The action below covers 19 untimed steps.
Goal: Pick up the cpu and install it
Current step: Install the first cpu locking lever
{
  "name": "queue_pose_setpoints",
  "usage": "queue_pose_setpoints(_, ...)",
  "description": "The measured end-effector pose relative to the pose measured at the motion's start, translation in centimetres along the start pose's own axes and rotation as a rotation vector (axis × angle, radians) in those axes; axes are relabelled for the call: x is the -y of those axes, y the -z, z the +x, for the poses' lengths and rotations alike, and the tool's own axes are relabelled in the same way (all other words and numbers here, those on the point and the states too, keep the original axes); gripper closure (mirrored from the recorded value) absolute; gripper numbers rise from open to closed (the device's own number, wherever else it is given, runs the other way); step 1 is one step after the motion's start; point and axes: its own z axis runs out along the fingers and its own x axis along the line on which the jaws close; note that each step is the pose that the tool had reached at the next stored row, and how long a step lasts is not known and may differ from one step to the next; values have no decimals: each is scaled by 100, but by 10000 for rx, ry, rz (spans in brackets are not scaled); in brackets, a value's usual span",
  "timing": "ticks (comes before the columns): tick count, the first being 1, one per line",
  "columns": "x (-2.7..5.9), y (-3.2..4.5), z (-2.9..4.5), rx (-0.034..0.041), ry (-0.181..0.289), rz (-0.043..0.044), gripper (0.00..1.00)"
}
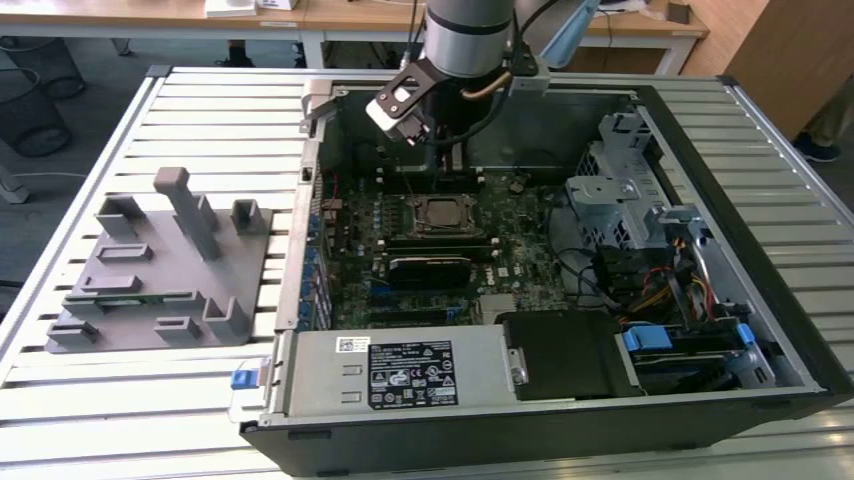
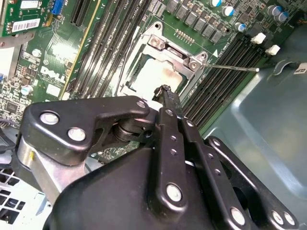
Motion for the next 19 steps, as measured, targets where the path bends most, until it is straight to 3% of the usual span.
queue_pose_setpoints(19,2,93,2,-6,0,1,89)
